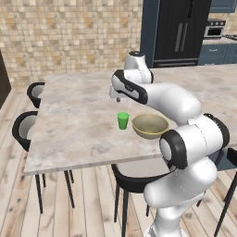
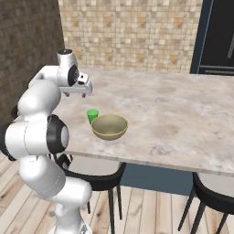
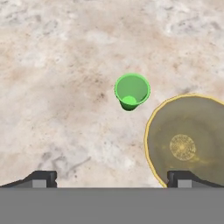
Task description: Place the cup inside the bowl on the dining table and move the bowl to any counter.
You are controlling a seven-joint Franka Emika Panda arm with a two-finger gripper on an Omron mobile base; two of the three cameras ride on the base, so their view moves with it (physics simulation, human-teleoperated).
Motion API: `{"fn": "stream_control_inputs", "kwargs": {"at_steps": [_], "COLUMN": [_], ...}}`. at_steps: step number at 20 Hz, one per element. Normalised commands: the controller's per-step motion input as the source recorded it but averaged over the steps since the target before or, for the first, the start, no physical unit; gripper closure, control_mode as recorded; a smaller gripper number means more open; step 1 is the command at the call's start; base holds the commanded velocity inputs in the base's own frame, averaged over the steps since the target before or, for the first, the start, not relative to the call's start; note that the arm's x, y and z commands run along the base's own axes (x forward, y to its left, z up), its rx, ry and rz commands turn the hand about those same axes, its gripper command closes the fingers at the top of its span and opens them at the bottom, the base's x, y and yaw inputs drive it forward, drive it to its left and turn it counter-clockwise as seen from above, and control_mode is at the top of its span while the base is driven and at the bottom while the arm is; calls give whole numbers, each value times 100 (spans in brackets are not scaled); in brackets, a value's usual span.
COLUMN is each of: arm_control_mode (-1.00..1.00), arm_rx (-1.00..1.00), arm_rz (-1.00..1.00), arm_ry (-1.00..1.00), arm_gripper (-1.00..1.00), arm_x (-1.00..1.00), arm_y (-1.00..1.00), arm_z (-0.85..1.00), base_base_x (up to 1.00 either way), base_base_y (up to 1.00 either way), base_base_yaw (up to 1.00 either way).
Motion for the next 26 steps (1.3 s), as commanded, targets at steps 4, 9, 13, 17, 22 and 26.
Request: {"fn": "stream_control_inputs", "kwargs": {"at_steps": [4,9,13,17,22,26], "arm_control_mode": [-100,-100,-100,-100,-100,-100], "arm_rx": [0,0,0,0,0,0], "arm_rz": [0,0,0,0,1,0], "arm_ry": [-9,-11,-14,-9,0,1], "arm_gripper": [-100,-100,-100,-100,-100,-100], "arm_x": [18,16,23,18,0,0], "arm_y": [3,1,0,0,0,0], "arm_z": [-2,-2,-8,-7,0,-2], "base_base_x": [0,0,0,0,0,0], "base_base_y": [0,0,0,0,0,0], "base_base_yaw": [0,0,0,0,0,0]}}
